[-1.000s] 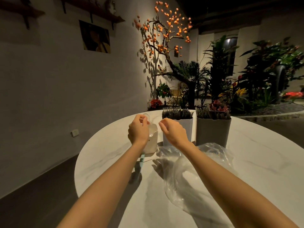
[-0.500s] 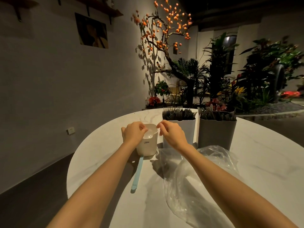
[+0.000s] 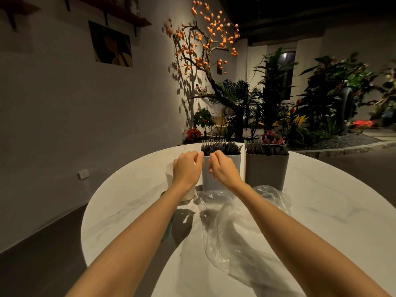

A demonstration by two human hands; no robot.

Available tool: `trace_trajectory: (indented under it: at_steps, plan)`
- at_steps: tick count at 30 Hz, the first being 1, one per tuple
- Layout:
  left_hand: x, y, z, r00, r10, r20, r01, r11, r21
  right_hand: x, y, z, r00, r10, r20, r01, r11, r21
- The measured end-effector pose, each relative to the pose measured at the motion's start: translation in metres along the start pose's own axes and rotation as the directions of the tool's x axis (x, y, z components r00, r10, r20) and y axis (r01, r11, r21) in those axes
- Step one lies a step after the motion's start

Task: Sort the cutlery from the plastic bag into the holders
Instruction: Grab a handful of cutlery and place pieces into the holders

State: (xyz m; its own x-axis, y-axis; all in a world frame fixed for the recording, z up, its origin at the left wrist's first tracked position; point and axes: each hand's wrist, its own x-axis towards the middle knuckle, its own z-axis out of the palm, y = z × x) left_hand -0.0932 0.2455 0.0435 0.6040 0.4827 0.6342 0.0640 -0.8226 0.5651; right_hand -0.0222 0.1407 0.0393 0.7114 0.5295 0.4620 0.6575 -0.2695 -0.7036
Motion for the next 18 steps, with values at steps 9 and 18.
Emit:
trace_trajectory:
  at_steps: [9,18]
  plan:
    - [-0.037,0.048,0.009,0.992,0.018,0.125,0.001,0.989,-0.146,-0.036,-0.004,-0.039,0.999,0.005,-0.031,-0.006,1.000,-0.015]
    - [-0.072,0.070,0.015,0.988,0.032,0.149,-0.001,0.978,-0.208,-0.074,0.003,-0.061,0.995,0.068,-0.074,-0.072,0.996,-0.046]
